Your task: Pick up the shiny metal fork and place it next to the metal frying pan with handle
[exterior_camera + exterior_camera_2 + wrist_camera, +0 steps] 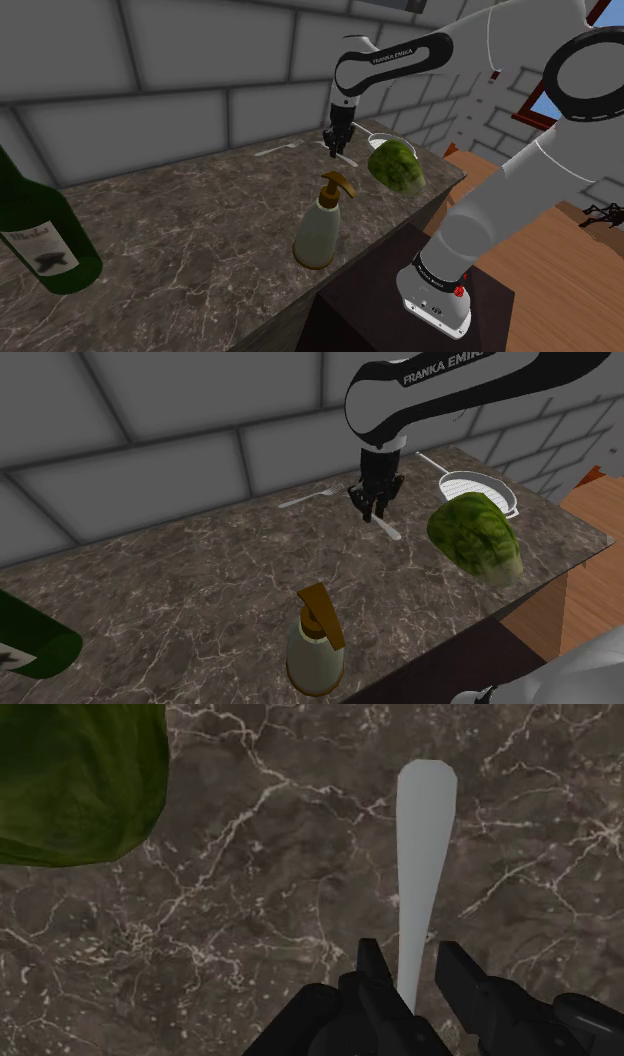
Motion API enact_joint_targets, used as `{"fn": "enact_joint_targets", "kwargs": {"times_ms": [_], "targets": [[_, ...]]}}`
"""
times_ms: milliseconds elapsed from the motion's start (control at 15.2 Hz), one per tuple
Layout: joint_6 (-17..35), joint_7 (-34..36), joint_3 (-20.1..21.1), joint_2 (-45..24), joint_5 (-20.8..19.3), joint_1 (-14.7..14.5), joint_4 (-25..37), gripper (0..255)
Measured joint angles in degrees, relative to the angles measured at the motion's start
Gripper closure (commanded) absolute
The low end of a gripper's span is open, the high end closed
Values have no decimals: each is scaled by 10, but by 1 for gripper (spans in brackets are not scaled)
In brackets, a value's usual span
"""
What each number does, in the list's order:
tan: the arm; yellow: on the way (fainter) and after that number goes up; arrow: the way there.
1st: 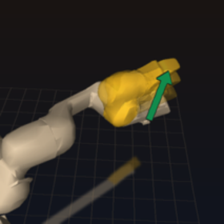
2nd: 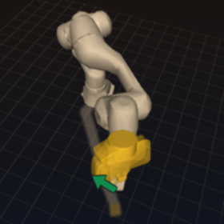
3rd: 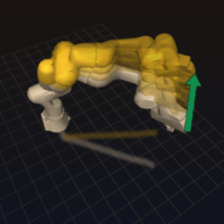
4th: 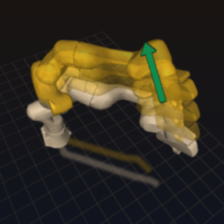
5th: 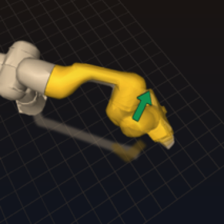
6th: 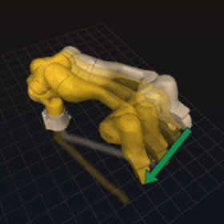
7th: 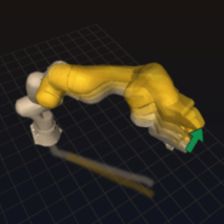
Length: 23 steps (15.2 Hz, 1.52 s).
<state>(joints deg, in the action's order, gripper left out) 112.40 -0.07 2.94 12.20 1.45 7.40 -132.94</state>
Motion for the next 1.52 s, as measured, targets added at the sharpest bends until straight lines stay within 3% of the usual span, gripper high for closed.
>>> {"fn": "enact_joint_targets", "kwargs": {"times_ms": [660,1518], "targets": [[0,-126,-87,69,-50,67,-67,255],[6,-307,-216,61,-123,160,-49,255]]}}
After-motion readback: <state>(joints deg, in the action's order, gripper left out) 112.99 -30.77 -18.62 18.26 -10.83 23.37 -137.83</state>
